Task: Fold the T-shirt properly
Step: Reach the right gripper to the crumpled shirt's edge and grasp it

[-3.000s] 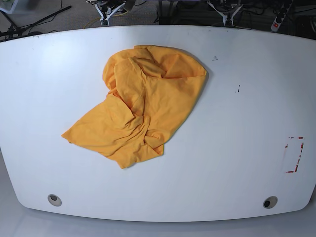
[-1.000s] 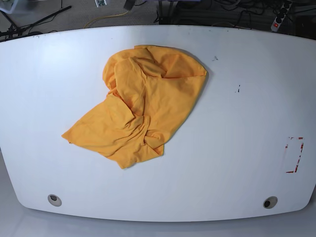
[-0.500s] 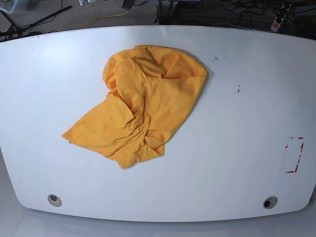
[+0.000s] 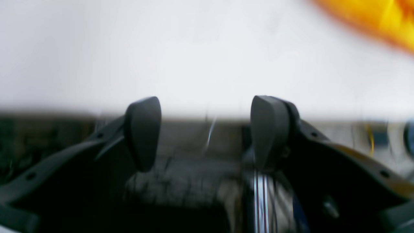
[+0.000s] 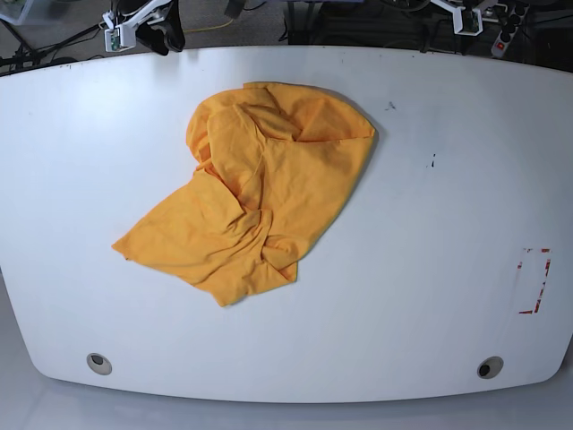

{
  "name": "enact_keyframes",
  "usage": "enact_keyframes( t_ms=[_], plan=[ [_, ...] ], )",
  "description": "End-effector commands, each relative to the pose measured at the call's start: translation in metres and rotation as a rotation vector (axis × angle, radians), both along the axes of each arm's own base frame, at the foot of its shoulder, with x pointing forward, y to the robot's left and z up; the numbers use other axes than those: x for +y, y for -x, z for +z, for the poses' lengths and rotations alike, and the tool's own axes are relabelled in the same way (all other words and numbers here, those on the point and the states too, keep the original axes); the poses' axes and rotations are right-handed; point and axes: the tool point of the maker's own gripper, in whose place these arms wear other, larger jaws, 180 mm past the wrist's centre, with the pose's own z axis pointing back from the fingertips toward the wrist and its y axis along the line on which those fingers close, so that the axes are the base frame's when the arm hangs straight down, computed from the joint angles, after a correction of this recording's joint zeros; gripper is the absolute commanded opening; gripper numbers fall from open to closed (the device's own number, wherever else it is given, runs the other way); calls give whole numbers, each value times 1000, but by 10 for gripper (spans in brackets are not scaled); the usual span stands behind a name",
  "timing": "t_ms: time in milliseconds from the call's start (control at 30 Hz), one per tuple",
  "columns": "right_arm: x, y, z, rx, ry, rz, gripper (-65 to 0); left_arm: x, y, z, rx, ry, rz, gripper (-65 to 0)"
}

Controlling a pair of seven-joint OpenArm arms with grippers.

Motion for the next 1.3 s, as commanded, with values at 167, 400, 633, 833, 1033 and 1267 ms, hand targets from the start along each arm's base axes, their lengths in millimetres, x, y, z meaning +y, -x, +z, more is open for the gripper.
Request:
enact_keyframes(
  t_ms=[167, 400, 633, 833, 1033, 1267],
  plan=[
    [5, -41, 5, -38, 0, 35, -485, 0, -42, 19, -141, -10, -12, -247],
    [11, -78, 9, -69, 2, 46, -431, 1, -66, 21, -200, -9, -8, -212],
    [13, -118, 21, -113, 22, 72, -219, 0, -70, 8, -126, -2, -6, -161],
    [11, -157, 32, -127, 58, 100, -220, -1, -68, 3, -94, 0, -5, -163],
    [-15, -204, 33, -118, 67, 40, -212, -1, -67, 3, -92, 1, -6, -164],
    [-62, -255, 28, -74, 6, -111, -212, -2, -60, 0, -72, 3, -7, -165]
  ],
)
